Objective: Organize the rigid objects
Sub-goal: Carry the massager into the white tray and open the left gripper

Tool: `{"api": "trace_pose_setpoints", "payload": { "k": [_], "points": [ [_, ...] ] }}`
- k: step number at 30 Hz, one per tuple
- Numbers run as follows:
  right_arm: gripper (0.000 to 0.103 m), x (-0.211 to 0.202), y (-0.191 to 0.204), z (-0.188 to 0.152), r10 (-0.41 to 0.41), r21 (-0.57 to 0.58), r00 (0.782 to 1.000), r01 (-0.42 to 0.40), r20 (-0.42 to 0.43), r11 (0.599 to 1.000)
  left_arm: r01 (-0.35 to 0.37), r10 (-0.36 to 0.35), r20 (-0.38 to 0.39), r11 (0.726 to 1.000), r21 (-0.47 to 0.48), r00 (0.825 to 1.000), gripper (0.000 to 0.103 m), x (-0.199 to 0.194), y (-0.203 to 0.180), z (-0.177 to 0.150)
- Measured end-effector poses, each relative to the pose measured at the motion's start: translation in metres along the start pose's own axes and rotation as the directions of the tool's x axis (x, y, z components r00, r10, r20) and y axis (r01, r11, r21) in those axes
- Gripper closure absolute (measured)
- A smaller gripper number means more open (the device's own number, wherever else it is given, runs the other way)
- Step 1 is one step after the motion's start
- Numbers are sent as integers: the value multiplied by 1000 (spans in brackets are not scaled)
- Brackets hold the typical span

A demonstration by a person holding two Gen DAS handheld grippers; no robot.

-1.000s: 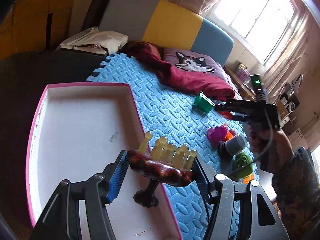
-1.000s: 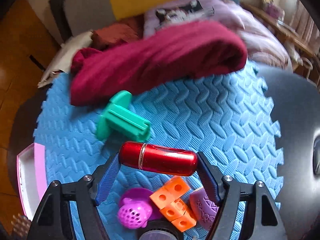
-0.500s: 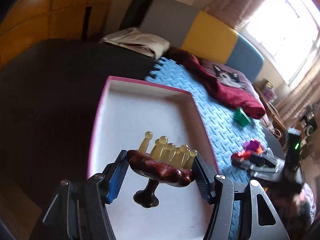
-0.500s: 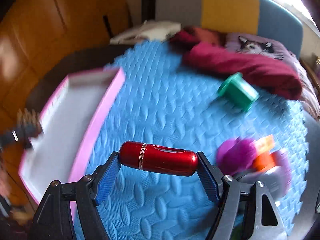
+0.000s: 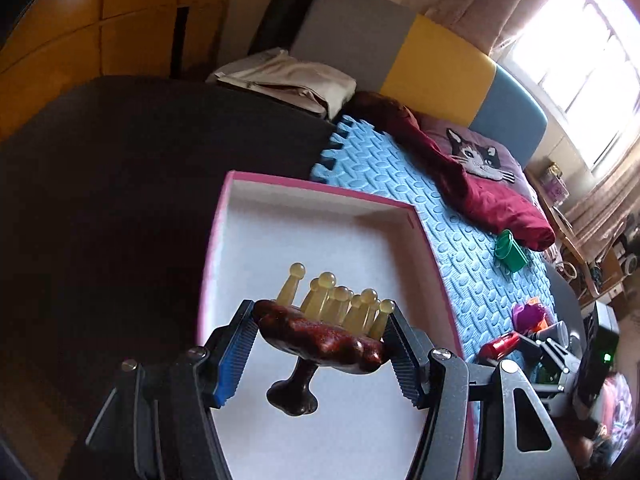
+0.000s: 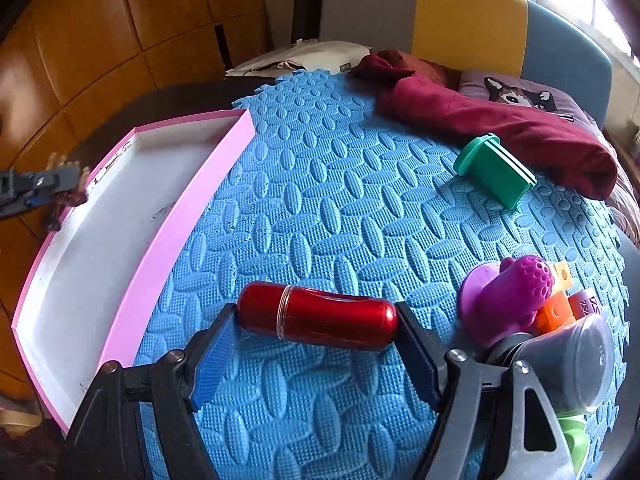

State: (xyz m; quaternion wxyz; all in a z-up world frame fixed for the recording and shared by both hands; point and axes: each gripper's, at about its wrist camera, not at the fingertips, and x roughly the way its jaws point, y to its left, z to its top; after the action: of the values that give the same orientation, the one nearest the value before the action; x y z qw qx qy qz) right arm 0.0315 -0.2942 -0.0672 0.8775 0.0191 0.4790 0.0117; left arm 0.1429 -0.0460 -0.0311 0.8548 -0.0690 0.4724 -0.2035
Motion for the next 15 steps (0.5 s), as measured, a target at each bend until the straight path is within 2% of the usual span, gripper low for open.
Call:
{"api": "trace_pose_setpoints", "payload": {
  "k": [4, 12, 15],
  "points": [
    [25, 1, 6, -1, -31, -34, 1000, 30, -3, 999, 23, -23, -11, 1000, 8, 1000, 40, 18, -17, 15],
    [25, 3, 6, -1, -32, -29, 999, 32, 11, 999, 65, -66, -14, 997, -29, 998, 40, 65, -42, 47],
    [25, 3, 6, -1, -33, -32, 999, 33, 16, 999, 46, -47, -32, 999, -13, 998, 39, 80, -48, 52]
  ]
}}
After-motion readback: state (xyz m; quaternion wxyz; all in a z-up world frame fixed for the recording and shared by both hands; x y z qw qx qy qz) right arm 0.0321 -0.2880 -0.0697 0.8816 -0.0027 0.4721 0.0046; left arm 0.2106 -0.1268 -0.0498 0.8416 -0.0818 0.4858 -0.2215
